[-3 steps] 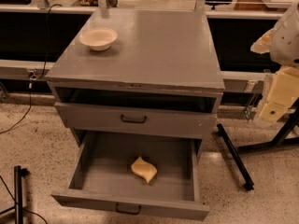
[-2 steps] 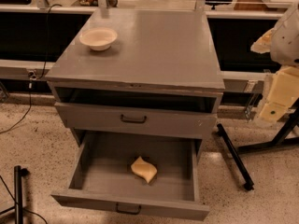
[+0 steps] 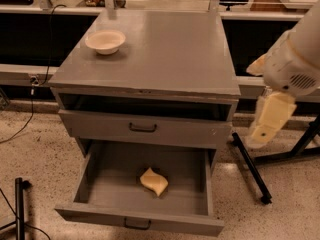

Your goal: Pick sponge from middle drawer and place on counter

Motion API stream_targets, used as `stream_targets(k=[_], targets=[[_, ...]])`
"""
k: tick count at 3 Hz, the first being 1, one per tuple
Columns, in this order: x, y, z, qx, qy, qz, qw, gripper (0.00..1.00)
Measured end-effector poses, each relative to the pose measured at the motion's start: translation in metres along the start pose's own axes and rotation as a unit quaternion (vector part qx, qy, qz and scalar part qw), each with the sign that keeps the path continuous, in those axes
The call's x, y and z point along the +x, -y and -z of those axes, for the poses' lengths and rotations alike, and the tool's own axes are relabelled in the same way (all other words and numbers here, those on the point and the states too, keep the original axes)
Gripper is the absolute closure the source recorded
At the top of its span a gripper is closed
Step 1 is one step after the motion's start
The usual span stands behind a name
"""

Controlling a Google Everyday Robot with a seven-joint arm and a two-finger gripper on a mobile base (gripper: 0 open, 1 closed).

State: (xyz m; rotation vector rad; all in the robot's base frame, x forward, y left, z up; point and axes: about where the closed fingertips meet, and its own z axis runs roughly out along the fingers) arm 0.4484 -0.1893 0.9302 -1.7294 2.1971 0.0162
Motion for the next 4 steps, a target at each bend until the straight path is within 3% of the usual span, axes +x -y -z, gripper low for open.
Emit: stream_targets(k=[1,2,4], targets=[[-0.014,-0.027,-0.049,-0.005,0.029,0.006,0.9996,0.0],[-0.01,-0.035,-0.078,-0.002,0.029,0.003,0.9996,0.0],[-0.029,-0.034,-0.116,-0.004,-0.011,-0.007,0.9999,0.0]])
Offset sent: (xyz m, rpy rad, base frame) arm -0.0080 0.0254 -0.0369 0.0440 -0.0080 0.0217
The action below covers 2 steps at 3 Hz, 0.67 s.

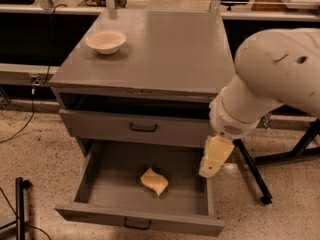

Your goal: Pick sponge from middle drawer and place on counter

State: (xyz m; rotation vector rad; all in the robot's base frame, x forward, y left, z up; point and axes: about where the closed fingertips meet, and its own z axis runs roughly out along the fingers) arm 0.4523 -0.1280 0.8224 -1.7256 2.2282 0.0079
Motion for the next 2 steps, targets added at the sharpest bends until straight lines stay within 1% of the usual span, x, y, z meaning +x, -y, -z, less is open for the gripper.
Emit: stream_targets(k=[1,2], targets=[[-0.0107,0.0003,-0.0378,0.02,-0.007,-0.001,0.9998,0.0],[-0.0109,0.0017,-0.0379,0.026,-0.006,-0.003,0.9996,0.0]])
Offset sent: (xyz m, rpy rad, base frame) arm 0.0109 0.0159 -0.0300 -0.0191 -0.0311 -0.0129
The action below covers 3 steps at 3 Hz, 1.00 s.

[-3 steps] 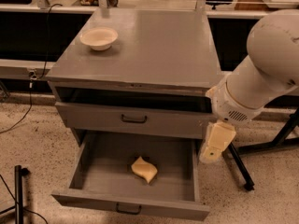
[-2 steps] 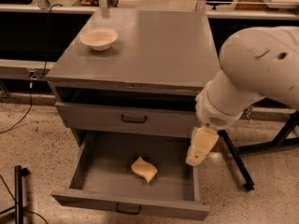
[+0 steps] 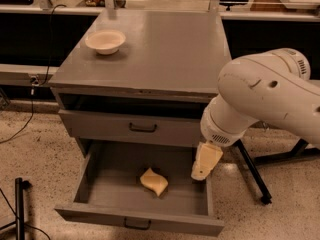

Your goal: Pick sponge from middle drawer and place on counter

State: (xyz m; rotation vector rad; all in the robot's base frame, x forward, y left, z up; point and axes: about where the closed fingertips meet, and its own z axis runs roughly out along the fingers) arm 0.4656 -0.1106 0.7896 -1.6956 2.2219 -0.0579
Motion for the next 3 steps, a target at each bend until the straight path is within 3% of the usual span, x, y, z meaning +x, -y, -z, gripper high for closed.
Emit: stream_targets(k=[1,2,3], targets=[[-0.009,-0.006,-0.018,-0.019,0.003,0.015,0.9997,0.0],[-0.006,-0.045,-0.06,-0.059,0.033,0.033,0.9972,0.0],[0.005,-0.06,-0.108,-0.022,0.088,0.028,0.9955,0.0]])
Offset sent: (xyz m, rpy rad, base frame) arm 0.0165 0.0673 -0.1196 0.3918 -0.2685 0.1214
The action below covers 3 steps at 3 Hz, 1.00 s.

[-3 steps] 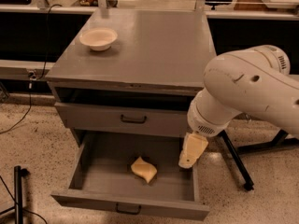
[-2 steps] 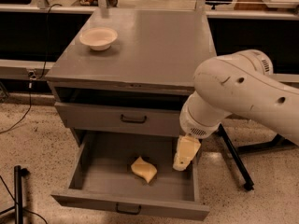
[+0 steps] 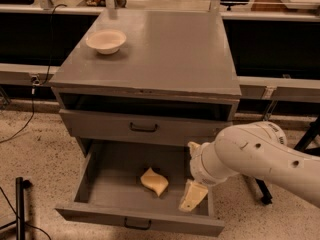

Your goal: Pick sponge from middle drawer and place on counter

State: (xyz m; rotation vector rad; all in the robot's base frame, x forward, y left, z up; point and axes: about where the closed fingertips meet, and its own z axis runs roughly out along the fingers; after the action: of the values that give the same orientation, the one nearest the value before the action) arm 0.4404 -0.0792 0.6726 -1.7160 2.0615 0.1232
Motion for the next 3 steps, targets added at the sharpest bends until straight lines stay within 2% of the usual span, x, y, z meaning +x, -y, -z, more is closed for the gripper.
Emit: stream_targets(k=[1,2,3], targets=[[0.0,-0.002,-0.006,-0.011,-0.003,0.002,0.9999,0.0],[-0.023,0.014,-0.033,-0.011,0.067,-0.013,0.9976,0.0],[-0.036,0.02,-0.095,-0.013,0.131,-0.052,0.99,0.0]])
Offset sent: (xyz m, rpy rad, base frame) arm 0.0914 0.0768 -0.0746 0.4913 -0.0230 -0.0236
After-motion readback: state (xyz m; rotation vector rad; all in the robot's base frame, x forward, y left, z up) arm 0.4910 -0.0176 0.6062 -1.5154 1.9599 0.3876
